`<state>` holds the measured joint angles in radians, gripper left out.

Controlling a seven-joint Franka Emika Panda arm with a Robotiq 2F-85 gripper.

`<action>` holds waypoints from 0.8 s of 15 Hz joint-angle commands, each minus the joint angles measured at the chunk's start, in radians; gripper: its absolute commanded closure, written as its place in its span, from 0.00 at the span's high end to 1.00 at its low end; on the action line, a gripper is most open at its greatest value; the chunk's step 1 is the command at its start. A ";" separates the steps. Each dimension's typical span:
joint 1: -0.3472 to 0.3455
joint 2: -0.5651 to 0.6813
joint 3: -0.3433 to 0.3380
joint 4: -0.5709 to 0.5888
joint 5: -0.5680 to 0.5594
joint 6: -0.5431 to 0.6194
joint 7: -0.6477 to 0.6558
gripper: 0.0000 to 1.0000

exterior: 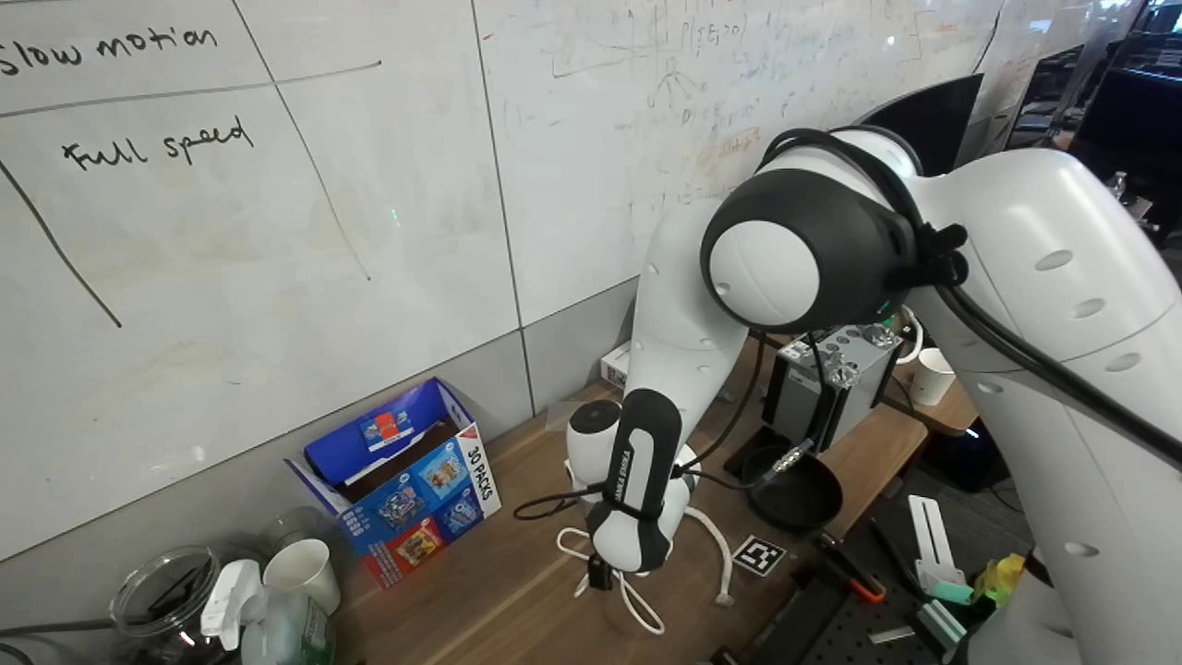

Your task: Put the left and right ropes in the box respectively

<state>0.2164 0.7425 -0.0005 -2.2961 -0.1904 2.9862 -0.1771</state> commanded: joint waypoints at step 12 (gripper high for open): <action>0.011 0.010 -0.014 0.009 -0.020 0.050 0.015 0.12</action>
<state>0.2200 0.7421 -0.0030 -2.2958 -0.1910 3.0206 -0.1771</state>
